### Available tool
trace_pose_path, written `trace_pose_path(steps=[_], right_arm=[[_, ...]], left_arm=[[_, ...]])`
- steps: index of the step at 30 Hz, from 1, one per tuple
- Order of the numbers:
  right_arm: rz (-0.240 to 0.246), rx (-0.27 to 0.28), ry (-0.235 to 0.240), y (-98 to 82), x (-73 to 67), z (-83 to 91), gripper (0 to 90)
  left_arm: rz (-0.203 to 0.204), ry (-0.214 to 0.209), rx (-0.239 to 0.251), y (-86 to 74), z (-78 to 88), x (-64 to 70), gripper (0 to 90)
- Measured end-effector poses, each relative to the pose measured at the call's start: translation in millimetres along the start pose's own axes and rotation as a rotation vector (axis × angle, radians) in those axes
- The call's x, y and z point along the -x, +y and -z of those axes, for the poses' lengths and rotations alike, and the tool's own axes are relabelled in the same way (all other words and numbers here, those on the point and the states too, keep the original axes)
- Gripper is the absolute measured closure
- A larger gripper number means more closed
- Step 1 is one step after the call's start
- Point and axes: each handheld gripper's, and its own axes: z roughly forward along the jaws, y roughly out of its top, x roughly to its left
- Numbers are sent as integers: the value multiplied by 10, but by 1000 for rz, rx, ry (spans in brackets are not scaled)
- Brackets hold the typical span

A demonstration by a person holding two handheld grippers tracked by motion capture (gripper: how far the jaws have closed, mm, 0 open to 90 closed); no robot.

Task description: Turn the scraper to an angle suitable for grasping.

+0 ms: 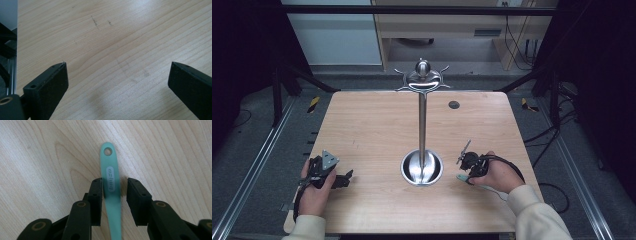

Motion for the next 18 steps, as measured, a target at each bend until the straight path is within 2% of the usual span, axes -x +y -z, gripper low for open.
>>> trace_pose_path(steps=[5, 9, 11, 18], right_arm=[[-11, -4, 12, 3, -7, -21, 674], [9, -13, 13, 12, 9, -27, 681], [-5, -14, 22, 12, 4, -38, 687], [-3, -16, 42, 14, 36, -40, 720]], left_arm=[[-1, -1, 1, 2, 1, 4, 28], [-1, 0, 3, 0, -1, 2, 28], [0, 0, 3, 0, 0, 1, 28], [-1, 1, 3, 1, 1, 0, 28]])
